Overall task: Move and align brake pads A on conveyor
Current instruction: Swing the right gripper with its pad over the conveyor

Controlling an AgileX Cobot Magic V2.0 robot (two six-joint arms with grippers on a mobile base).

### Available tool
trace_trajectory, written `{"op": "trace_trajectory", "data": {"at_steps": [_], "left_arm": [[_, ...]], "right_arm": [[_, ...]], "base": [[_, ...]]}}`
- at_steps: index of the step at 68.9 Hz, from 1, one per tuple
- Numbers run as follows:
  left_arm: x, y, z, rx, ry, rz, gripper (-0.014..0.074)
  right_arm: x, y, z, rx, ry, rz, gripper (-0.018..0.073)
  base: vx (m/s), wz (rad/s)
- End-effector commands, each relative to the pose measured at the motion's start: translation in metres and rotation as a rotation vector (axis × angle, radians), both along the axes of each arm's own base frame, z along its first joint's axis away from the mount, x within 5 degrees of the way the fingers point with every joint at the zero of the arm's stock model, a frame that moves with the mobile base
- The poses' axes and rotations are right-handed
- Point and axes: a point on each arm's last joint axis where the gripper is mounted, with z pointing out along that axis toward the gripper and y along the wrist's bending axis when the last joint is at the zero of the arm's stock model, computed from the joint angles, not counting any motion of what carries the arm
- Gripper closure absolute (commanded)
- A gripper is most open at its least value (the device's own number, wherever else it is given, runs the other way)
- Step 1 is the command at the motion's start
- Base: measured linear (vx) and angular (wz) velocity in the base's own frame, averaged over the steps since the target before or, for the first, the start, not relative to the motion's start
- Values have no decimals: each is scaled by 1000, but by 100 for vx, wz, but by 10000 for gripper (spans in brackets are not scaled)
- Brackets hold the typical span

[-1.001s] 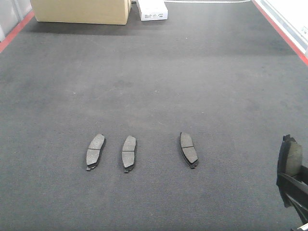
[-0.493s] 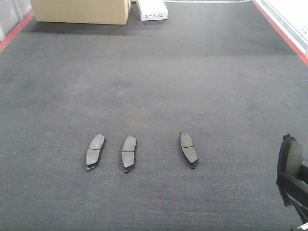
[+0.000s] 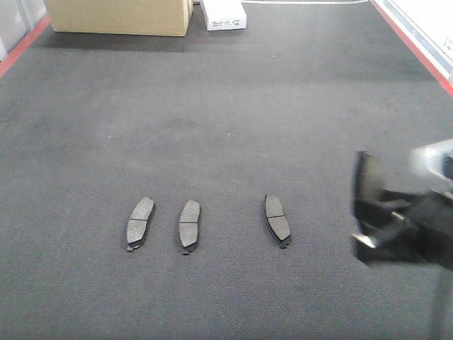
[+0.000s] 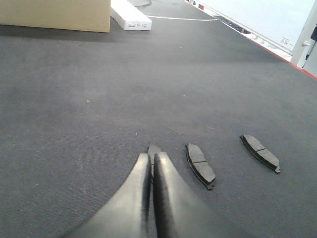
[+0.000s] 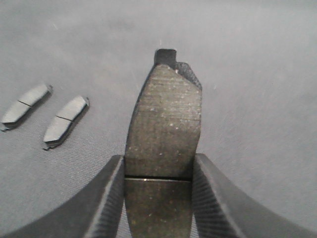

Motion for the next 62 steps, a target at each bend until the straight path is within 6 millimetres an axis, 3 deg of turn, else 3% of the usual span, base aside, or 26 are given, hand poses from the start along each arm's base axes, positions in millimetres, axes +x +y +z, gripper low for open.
{"op": "trace_trajectory", "data": {"at_steps": [1, 16, 34, 62], "left_arm": [[1, -2, 12, -16, -75, -18, 603], [1, -2, 12, -16, -75, -18, 603], [1, -2, 12, -16, -75, -18, 602], [1, -2, 12, -16, -75, -18, 602]], "right_arm": [[26, 13, 13, 43, -51, 1, 501], [69, 41, -8, 118, 55, -12, 501], [109, 107, -37, 84, 207, 78, 497], [165, 147, -81, 169, 424, -36, 447]], "base": [[0, 0], [0, 0], [0, 0], [0, 0]]}}
